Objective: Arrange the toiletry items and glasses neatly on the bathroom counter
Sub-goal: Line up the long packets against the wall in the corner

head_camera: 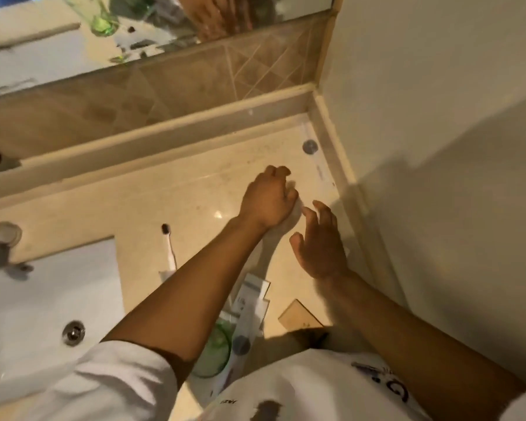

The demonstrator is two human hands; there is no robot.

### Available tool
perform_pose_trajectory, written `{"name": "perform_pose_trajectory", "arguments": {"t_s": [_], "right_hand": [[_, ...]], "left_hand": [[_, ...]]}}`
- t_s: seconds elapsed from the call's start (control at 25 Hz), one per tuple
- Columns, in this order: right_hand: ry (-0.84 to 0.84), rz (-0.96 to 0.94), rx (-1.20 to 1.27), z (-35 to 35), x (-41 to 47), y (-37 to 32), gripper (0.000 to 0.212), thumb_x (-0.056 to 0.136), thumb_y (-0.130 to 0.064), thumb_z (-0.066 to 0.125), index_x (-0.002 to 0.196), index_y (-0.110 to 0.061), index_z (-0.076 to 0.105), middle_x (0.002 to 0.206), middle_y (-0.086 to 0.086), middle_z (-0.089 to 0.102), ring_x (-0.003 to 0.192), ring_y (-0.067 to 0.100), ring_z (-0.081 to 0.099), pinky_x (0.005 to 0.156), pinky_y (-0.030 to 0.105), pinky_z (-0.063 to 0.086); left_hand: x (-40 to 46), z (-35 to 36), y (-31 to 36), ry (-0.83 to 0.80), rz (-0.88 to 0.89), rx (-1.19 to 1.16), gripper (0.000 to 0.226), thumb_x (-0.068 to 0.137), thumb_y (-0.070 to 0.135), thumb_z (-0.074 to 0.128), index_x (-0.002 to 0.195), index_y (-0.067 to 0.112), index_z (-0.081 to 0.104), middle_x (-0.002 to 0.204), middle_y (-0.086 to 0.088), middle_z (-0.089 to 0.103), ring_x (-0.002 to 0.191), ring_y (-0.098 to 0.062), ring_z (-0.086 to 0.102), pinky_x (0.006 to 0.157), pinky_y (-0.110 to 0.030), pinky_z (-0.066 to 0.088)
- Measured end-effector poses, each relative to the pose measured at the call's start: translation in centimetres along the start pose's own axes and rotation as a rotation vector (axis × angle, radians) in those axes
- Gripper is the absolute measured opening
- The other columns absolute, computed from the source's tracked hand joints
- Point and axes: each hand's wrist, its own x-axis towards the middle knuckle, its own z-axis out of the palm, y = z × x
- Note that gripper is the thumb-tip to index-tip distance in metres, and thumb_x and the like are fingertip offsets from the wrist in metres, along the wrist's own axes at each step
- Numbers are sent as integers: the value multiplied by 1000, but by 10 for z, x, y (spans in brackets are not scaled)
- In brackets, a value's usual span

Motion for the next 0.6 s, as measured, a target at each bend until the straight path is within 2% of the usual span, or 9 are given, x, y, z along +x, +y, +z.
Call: {"name": "perform_pose_trajectory", "arguments": {"t_s": [0.12,0.2,0.32,0.4,0.48,0.52,0.6], "right_hand": [[122,-94,88,2,-35,-6,41,80,-13,64,119,0,62,117,22,61,99,35,59,83,47,58],[264,-208,55,5,-61,-8,28,81,-7,65,106,5,67,95,22,67,79,35,62,69,43,58],[371,-355,39,9,-88,-6,17,81,-2,66,95,8,69,83,21,68,69,35,63,62,39,56],[192,-251,117,9,-107,-5,11,88,-8,64,96,-1,69,86,13,69,76,28,63,67,32,52],[-120,47,230,8,-123,-5,7,93,-18,59,88,-19,63,84,-2,64,81,20,59,71,26,42],[-211,133,256,9,-131,-4,14,93,-20,56,79,-23,58,78,-6,63,78,19,60,68,26,42],[-322,225,296,14,-142,-2,19,91,-23,55,72,-21,59,75,-1,65,75,24,63,65,31,47]], "left_hand": [[-48,1,14,-40,-47,-7,37,97,30,48,128,12,59,122,-14,63,109,-33,60,88,-41,52],[-77,-2,19,3,-47,-16,35,97,31,48,125,14,60,119,-10,67,107,-31,62,86,-42,53],[-115,-17,21,96,-46,-51,30,97,29,49,119,15,64,109,-7,72,98,-28,65,80,-40,54],[-144,-27,24,148,-58,-89,27,96,28,51,114,15,66,98,-6,74,90,-27,66,75,-37,53],[-176,-31,30,217,-46,-128,24,96,26,52,109,14,68,87,-5,74,81,-25,66,71,-35,52],[-196,-29,35,257,-27,-150,22,96,25,52,105,14,68,82,-4,73,77,-23,65,69,-35,52],[-239,-16,44,322,6,-210,19,95,28,52,93,16,67,71,1,68,66,-17,62,62,-33,48]]}}
